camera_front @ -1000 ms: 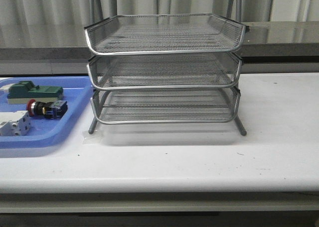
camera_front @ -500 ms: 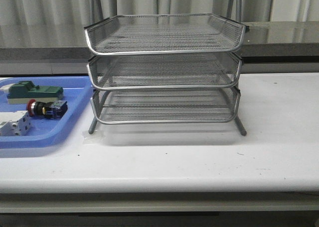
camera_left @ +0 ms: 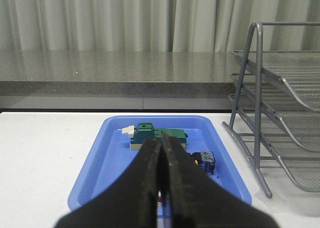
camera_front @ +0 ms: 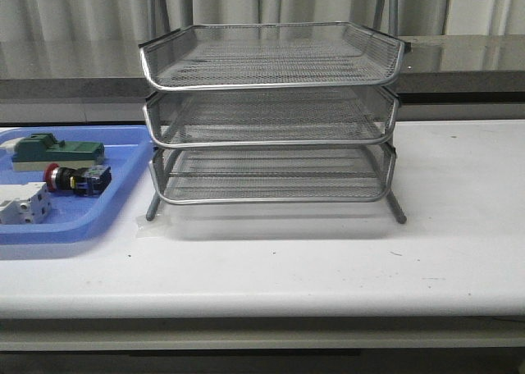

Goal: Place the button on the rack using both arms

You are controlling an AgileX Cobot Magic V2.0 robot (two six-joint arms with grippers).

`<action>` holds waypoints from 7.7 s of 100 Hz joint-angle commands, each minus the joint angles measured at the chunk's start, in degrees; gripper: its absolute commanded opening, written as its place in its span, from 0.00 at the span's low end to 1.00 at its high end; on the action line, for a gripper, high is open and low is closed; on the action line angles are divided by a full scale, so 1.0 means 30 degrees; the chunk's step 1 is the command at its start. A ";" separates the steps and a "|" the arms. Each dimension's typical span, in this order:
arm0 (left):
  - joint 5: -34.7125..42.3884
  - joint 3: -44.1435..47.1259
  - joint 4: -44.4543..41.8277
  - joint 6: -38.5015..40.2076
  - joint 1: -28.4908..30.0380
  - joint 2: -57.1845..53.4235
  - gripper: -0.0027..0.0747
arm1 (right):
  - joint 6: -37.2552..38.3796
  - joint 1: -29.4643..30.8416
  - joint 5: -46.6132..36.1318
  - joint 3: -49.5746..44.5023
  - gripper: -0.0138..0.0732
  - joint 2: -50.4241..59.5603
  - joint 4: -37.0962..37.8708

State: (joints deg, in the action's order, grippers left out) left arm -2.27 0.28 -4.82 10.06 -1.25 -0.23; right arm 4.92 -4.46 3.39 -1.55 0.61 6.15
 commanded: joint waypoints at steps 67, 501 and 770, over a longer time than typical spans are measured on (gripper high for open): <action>0.1656 0.0614 0.0132 0.0158 0.0043 -0.0611 0.01 | -0.0156 0.0089 0.9437 1.2323 0.09 -0.8184 -0.2155; 0.1656 0.0614 0.0132 0.0158 0.0043 -0.0611 0.01 | -2.5850 -0.0007 1.4009 0.8113 0.18 -2.9104 -3.7518; 0.1656 0.0614 0.0132 0.0158 0.0043 -0.0611 0.01 | 0.0067 -0.0007 1.6733 1.4554 0.11 -1.0885 -0.2049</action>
State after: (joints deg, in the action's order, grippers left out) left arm -2.27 0.28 -4.82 10.06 -1.25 -0.23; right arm 5.19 -4.34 56.34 40.05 -31.93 -0.53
